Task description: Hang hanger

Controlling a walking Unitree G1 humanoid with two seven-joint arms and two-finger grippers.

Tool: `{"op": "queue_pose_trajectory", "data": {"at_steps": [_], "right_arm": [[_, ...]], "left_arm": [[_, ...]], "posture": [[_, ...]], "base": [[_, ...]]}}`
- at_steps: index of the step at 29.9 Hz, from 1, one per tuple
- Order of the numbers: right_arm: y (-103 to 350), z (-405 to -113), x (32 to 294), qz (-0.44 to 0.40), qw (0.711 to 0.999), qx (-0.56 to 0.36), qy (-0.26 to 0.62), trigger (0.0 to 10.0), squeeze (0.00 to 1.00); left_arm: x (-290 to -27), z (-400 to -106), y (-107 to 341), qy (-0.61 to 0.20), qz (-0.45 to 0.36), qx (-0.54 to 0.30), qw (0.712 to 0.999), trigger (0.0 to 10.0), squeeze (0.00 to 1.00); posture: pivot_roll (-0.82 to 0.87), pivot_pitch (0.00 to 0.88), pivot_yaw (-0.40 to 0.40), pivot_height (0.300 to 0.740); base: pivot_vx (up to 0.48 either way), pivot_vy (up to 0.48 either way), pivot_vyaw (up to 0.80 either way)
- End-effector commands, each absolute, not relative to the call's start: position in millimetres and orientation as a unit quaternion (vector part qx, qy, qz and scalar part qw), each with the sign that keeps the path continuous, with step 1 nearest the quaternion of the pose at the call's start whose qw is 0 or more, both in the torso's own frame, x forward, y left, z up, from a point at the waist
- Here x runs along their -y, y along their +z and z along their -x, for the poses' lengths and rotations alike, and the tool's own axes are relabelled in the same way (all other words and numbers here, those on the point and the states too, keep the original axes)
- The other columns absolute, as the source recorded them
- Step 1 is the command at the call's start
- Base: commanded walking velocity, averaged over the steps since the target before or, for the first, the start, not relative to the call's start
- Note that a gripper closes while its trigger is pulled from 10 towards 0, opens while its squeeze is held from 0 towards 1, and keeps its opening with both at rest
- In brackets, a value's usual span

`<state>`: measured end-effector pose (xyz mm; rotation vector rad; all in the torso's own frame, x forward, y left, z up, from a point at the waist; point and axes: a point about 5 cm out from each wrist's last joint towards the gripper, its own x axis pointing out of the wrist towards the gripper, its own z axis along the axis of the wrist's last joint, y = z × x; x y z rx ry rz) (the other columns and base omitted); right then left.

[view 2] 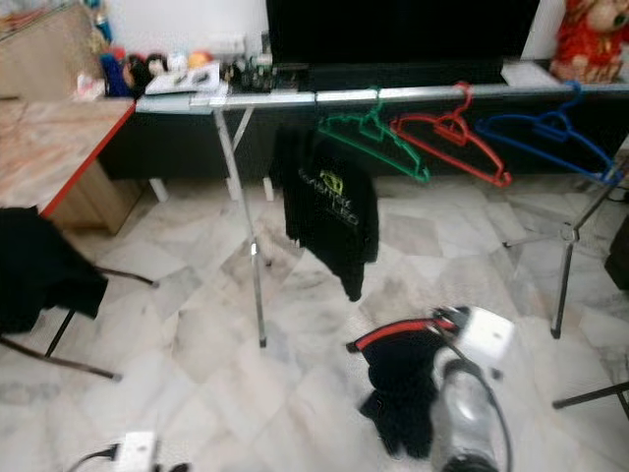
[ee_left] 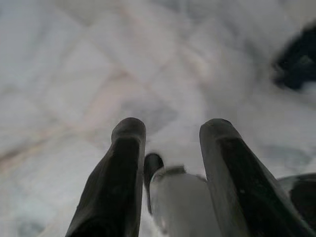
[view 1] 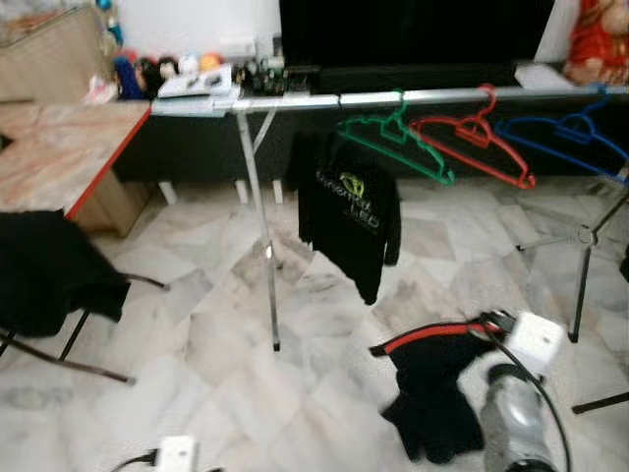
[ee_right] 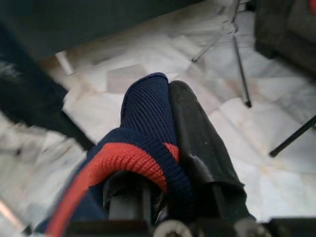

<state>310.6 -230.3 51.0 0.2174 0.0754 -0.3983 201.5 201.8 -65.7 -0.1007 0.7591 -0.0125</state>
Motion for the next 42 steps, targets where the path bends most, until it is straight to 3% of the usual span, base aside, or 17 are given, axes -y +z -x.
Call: {"op": "queue_pose_trajectory", "data": {"at_steps": [1, 14, 24, 42], "right_arm": [[63.3, -317.9, 219.7, -0.113, 0.976, -0.002, -0.184, 10.0, 0.0], [68.6, -320.1, 221.4, -0.104, 0.976, 0.005, -0.19, 10.0, 0.0], [65.4, -317.1, 221.4, -0.106, 0.974, 0.0, -0.202, 10.0, 0.0], [64.7, -317.1, 217.3, -0.098, 0.975, -0.004, -0.199, 10.0, 0.0]], "left_arm": [[-217.7, -190.6, -69.3, 0.011, 0.035, -0.386, 0.922, 10.0, 0.0], [-216.8, -193.4, -68.5, 0.01, 0.031, -0.385, 0.922, 10.0, 0.0], [-216.2, -192.2, -69.6, 0.015, 0.025, -0.387, 0.922, 10.0, 0.0], [-216.0, -193.1, -69.2, 0.018, 0.022, -0.384, 0.923, 10.0, 0.0]], "posture": [[0.0, 0.119, 0.01, 0.74], [-0.01, 0.15, 0.003, 0.74], [-0.01, 0.163, 0.001, 0.74], [-0.01, 0.181, -0.007, 0.74]], "base": [[0.375, 0.0, 0.0], [0.36, 0.0, 0.0], [0.0, 0.0, 0.0], [0.0, -0.365, 0.0]]}}
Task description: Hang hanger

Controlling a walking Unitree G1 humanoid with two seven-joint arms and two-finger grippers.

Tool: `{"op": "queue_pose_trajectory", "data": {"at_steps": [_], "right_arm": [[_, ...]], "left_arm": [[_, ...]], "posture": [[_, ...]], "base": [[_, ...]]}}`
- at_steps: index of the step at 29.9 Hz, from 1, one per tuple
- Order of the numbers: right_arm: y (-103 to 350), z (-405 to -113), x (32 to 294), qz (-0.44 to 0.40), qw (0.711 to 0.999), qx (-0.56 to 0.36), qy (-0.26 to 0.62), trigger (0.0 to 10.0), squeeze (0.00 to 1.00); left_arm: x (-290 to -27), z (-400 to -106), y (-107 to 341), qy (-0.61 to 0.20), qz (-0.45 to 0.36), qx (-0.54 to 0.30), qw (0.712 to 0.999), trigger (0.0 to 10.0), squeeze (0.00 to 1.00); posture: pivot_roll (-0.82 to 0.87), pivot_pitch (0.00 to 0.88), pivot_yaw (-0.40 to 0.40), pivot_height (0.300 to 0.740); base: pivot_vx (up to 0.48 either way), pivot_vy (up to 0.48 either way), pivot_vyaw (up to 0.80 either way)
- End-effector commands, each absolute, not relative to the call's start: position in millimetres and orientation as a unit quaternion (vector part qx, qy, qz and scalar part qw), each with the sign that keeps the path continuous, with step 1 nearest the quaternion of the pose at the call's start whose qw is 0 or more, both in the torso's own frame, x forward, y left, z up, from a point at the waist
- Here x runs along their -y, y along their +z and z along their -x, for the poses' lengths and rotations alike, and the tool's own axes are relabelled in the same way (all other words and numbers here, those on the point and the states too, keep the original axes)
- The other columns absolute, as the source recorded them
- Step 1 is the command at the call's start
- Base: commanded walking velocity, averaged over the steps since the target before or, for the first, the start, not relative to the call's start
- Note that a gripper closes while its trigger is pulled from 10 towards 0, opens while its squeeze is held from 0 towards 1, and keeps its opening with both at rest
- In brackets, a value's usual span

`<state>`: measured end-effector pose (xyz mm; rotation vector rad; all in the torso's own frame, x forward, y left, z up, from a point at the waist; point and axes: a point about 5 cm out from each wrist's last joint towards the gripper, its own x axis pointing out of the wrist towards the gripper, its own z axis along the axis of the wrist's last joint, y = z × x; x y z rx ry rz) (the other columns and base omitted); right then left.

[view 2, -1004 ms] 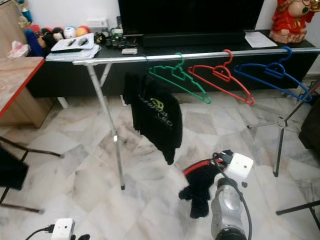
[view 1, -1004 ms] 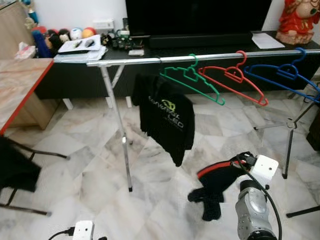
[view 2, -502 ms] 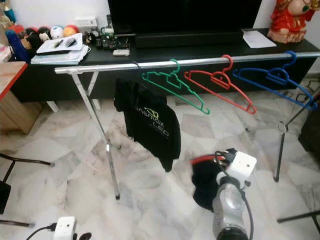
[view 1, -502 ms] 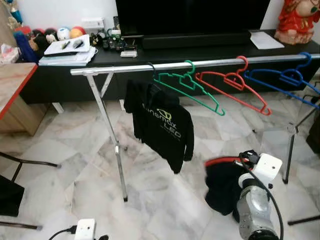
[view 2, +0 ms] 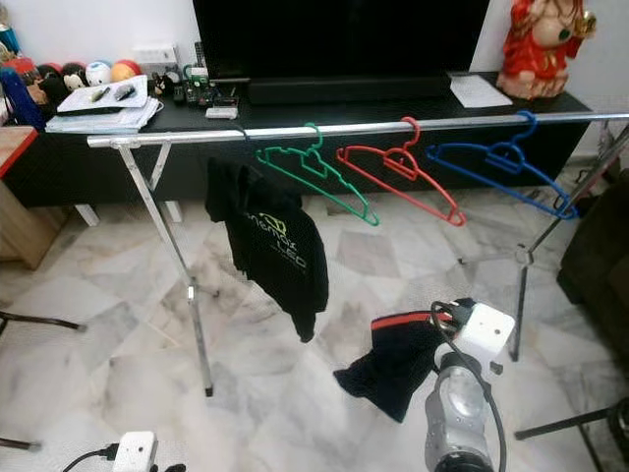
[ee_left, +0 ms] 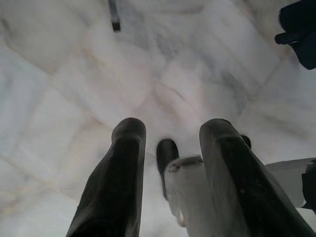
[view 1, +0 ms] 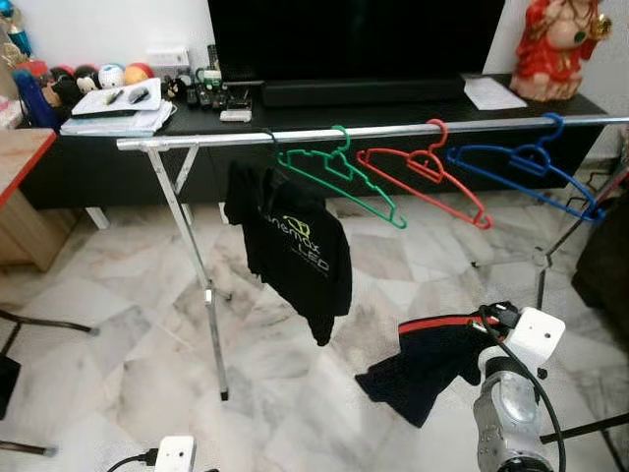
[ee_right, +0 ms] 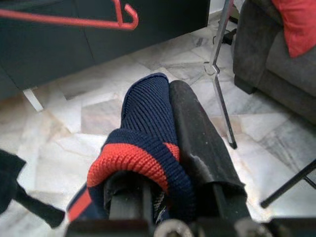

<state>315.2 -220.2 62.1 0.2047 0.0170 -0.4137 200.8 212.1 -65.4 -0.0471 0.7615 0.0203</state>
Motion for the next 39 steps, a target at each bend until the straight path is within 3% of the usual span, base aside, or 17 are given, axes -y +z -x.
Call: {"op": "queue_pose_trajectory", "data": {"at_steps": [1, 22, 34, 39], "right_arm": [[65, -317, 217, -0.098, 0.975, -0.005, -0.2, 10.0, 0.0], [55, -313, 221, -0.1, 0.971, -0.029, -0.214, 10.0, 0.0], [48, -310, 223, -0.106, 0.97, -0.049, -0.213, 10.0, 0.0], [46, -310, 221, -0.108, 0.971, -0.053, -0.208, 10.0, 0.0]], "left_arm": [[-216, -193, -69, 0.018, 0.022, -0.383, 0.923, 10.0, 0.0], [-213, -220, -52, 0.0, 0.02, -0.325, 0.946, 10.0, 0.0], [-202, -248, -25, -0.026, 0.021, -0.229, 0.973, 10.0, 0.0], [-201, -244, -29, -0.021, 0.03, -0.239, 0.97, 10.0, 0.0]], "posture": [[-0.01, 0.181, -0.007, 0.74], [-0.01, 0.188, -0.008, 0.74], [0.0, 0.183, -0.009, 0.74], [-0.01, 0.173, -0.009, 0.74]], "base": [[0.0, -0.371, 0.0], [0.023, -0.369, 0.0], [0.0, 0.0, 0.0], [0.0, 0.0, 0.0]]}}
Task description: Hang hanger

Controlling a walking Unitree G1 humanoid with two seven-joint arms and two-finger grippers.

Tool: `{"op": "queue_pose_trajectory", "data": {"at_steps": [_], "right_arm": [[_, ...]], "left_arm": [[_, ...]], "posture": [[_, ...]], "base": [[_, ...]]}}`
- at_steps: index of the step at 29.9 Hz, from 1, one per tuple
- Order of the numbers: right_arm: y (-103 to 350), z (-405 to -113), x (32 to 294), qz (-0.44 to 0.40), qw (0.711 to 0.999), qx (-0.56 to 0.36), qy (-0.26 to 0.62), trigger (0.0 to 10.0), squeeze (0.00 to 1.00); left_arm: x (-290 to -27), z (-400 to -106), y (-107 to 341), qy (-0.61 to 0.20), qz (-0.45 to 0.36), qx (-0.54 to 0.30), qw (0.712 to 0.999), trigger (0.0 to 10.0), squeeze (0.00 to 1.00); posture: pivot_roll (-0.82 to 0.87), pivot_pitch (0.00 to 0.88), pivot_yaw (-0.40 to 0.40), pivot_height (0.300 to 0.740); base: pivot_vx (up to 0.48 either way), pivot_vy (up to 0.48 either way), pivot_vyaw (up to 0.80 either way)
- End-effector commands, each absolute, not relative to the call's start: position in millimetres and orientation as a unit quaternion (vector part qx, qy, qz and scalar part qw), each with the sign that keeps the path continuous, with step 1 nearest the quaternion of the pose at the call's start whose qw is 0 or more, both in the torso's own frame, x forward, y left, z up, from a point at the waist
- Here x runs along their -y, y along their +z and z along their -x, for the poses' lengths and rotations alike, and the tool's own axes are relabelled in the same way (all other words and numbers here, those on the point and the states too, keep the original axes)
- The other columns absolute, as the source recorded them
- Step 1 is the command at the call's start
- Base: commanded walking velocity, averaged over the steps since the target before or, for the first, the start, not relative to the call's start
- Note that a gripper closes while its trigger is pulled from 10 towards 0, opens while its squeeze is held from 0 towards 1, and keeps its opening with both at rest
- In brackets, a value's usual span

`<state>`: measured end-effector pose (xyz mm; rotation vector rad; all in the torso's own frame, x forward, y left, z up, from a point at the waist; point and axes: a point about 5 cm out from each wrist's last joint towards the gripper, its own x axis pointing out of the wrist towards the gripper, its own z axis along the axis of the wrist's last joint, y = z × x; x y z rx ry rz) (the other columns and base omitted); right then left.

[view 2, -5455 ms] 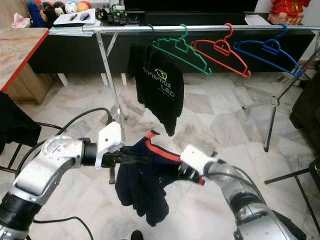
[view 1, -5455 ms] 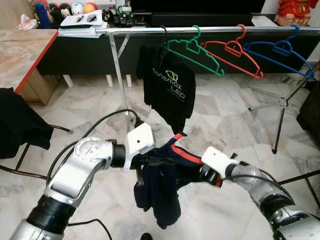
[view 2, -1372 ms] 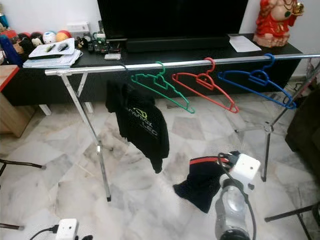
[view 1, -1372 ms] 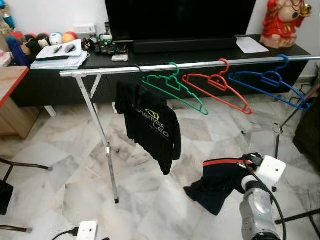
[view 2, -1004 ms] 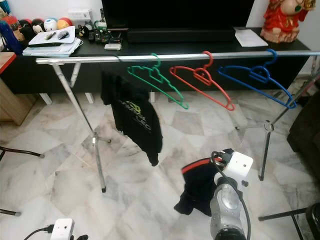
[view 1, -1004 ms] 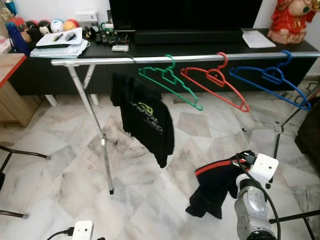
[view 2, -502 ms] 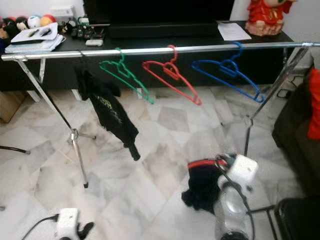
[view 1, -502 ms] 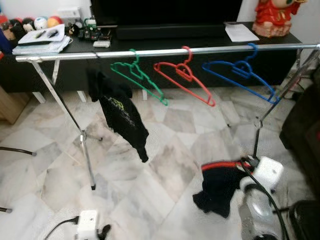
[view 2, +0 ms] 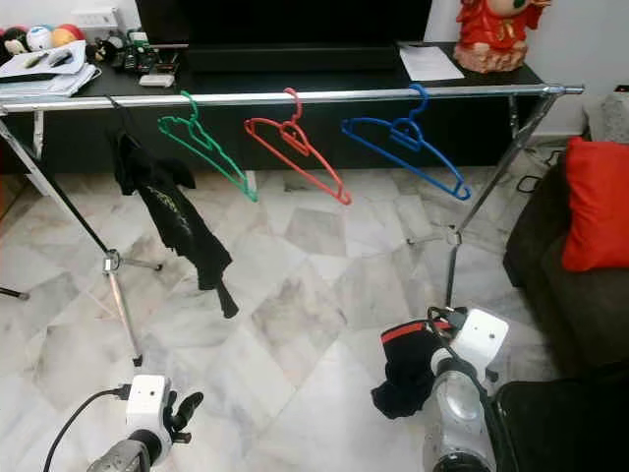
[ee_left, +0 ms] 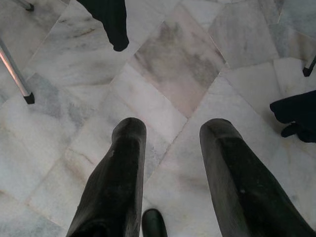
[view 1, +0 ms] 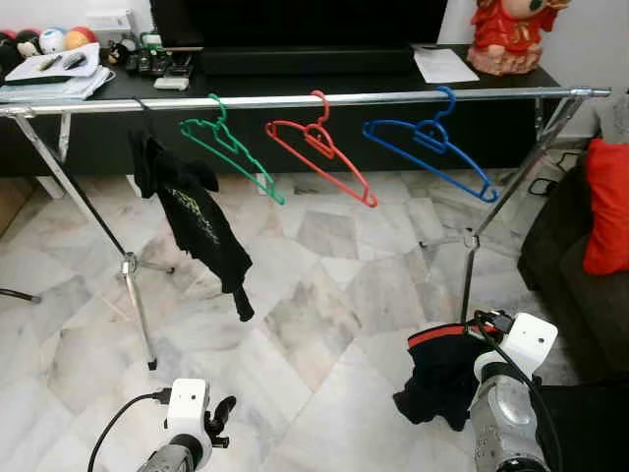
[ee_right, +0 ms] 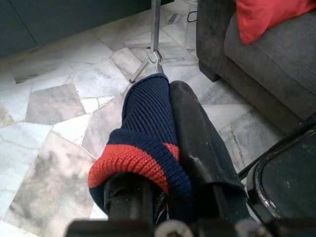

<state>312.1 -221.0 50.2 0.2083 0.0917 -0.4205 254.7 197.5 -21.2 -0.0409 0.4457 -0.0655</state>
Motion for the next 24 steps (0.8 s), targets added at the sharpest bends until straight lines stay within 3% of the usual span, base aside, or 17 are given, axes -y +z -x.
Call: {"op": "queue_pose_trajectory", "data": {"at_steps": [1, 24], "right_arm": [[46, -310, 221, -0.108, 0.971, -0.053, -0.208, 10.0, 0.0], [17, -293, 218, -0.116, 0.964, -0.121, -0.207, 10.0, 0.0]], "left_arm": [[-201, -244, -29, -0.021, 0.03, -0.239, 0.97, 10.0, 0.0], [-203, -245, -24, -0.02, 0.02, -0.209, 0.977, 10.0, 0.0]], "posture": [[-0.01, 0.173, -0.009, 0.74], [0.0, 0.0, 0.024, 0.74]], "base": [[0.0, 0.0, 0.0], [0.282, 0.0, 0.0]]}}
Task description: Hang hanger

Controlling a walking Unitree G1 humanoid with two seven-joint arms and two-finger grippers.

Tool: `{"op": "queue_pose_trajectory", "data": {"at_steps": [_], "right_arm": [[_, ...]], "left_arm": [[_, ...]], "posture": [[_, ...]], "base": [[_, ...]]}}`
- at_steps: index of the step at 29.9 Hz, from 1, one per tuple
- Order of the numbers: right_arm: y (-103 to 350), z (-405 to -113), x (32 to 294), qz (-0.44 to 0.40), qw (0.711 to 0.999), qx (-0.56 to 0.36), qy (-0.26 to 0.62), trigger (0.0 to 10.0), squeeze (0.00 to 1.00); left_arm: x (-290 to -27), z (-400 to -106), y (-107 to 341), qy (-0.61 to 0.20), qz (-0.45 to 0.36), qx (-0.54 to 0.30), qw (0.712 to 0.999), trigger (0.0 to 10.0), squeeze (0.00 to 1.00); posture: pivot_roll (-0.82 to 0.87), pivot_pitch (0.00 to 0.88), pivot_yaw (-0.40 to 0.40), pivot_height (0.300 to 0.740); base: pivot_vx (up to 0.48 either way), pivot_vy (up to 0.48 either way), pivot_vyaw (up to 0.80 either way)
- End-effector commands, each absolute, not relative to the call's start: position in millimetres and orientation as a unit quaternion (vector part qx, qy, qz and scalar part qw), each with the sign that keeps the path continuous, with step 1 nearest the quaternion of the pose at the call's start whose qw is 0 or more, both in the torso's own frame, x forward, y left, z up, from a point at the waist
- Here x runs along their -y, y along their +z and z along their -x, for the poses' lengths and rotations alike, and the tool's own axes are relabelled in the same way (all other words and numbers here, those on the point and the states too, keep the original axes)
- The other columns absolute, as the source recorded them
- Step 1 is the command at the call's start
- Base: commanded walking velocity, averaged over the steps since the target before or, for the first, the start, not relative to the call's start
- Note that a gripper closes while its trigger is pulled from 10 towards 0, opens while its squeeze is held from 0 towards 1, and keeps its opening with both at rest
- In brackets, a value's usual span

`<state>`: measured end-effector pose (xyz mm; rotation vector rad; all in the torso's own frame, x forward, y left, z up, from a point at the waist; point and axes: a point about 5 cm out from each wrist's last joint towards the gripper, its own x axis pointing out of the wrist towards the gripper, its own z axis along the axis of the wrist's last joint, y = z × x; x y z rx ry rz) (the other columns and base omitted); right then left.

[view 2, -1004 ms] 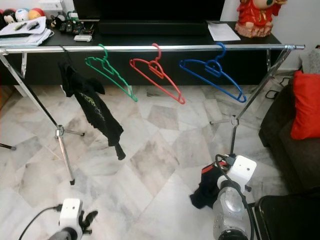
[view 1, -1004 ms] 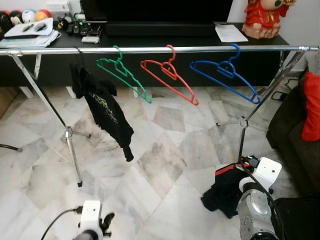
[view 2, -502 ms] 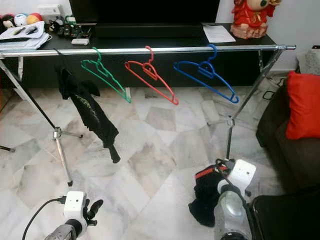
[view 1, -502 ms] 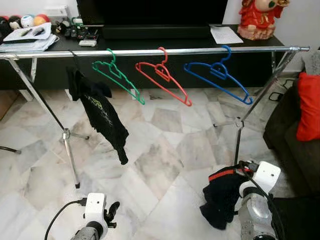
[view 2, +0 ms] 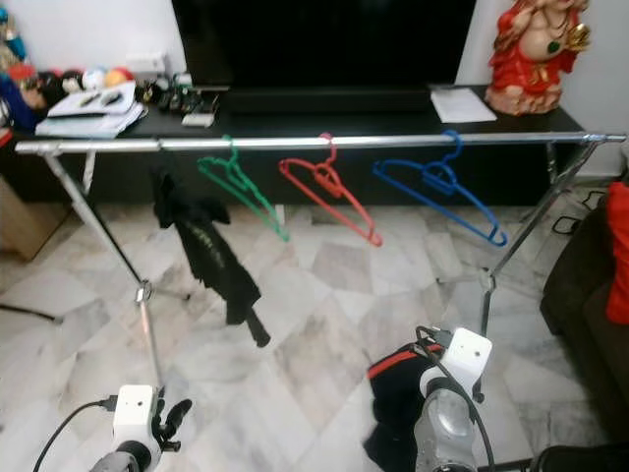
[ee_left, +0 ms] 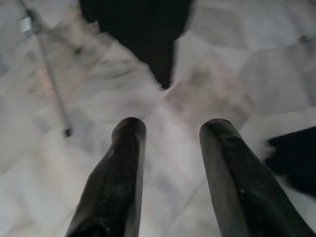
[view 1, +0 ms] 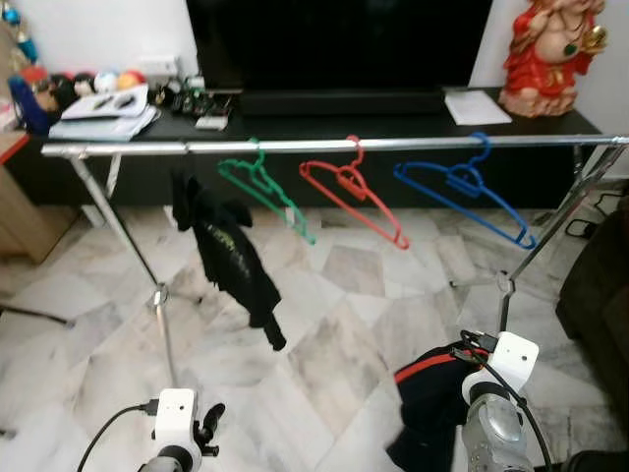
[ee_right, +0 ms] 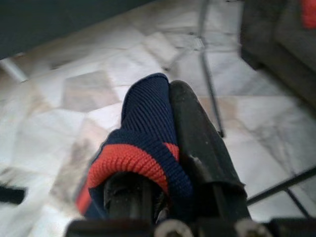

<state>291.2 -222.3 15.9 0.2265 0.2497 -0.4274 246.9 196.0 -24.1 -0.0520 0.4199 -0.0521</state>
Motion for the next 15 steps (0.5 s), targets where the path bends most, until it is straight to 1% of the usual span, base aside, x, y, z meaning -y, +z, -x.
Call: {"op": "queue_pose_trajectory", "data": {"at_steps": [1, 8, 15], "right_arm": [[16.4, -293.2, 216.6, -0.116, 0.964, -0.122, -0.206, 10.0, 0.0], [13.8, -291.2, 216.0, -0.112, 0.964, -0.127, -0.204, 10.0, 0.0], [9.6, -286.3, 219.4, -0.103, 0.964, -0.135, -0.206, 10.0, 0.0]], "left_arm": [[-203.5, -246.0, -23.5, -0.019, 0.02, -0.209, 0.978, 10.0, 0.0], [-201.0, -249.9, -20.6, -0.026, 0.018, -0.201, 0.979, 10.0, 0.0], [-196.7, -245.8, -22.8, -0.03, 0.022, -0.198, 0.979, 10.0, 0.0]], "posture": [[0.0, 0.0, 0.024, 0.74], [0.0, 0.0, 0.024, 0.74], [-0.01, 0.0, 0.017, 0.74]], "base": [[0.334, 0.0, 0.0], [0.337, 0.0, 0.0], [0.339, 0.0, 0.0]]}}
